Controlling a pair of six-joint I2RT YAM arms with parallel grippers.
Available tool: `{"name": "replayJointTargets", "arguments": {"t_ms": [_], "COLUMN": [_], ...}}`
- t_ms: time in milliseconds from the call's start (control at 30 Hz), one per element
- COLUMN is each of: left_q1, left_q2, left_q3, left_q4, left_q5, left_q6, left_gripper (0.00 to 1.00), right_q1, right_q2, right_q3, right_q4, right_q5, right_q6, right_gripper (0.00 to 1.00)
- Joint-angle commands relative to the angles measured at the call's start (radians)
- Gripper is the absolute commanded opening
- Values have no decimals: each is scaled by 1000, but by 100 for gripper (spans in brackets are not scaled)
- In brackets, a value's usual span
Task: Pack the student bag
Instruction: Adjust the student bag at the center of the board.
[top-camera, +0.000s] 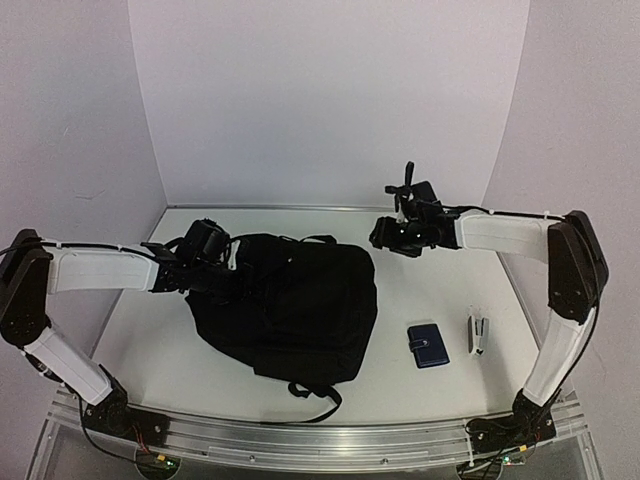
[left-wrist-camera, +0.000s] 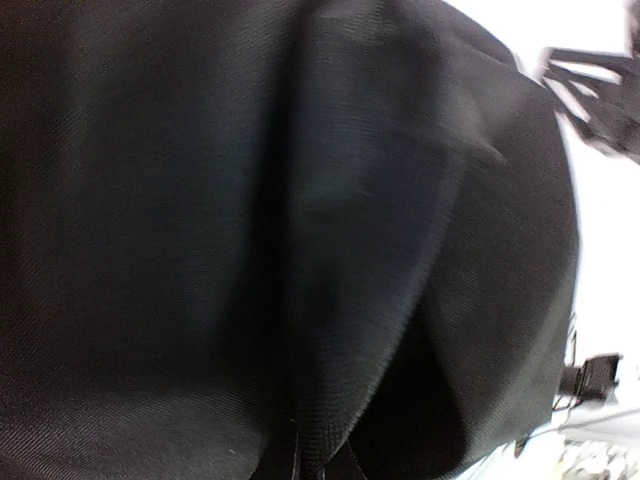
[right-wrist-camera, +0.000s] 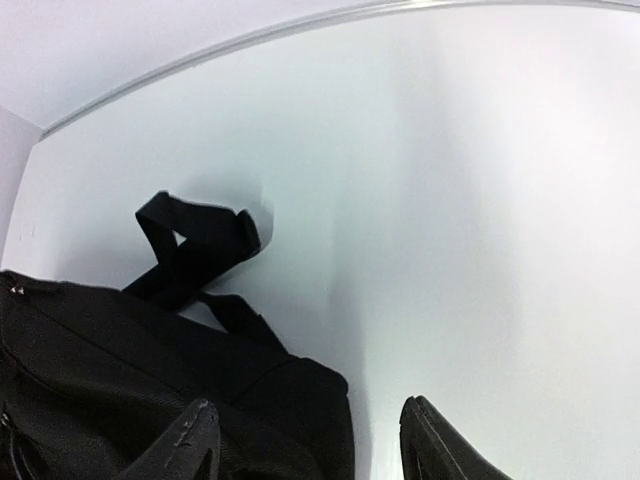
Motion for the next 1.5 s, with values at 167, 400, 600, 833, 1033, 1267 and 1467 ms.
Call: {"name": "replayJointTargets", "arguments": {"t_ms": [167, 400, 600, 833, 1033, 1267, 1467], "left_q1": [32, 35, 37, 37, 38, 45, 47], "left_q2": [-10, -3, -10, 25, 38, 58, 64], "left_q3": [-90, -86, -91, -26, 52, 120, 122], "left_q4": [121, 124, 130, 42, -52, -110, -120], "left_q5": [41, 40, 31, 27, -18, -47, -53], "left_q6": [-149, -148, -148, -64, 18, 97, 120], "left_gripper": [0, 0, 0, 26, 33, 27, 0], "right_q1": [169, 374, 400, 422, 436, 437, 436], "right_q2": [-206, -155, -145, -210, -215, -167, -166], "right_q3": [52, 152, 82, -73, -155, -155, -159], "right_q4": [-203, -293, -311, -244, -194, -132, -135], "right_q5": [317, 414, 335, 201, 147, 86, 155], "right_q6": [2, 99, 229, 268, 308, 296, 294], "right_gripper": [80, 80, 79, 66, 56, 43, 0]}}
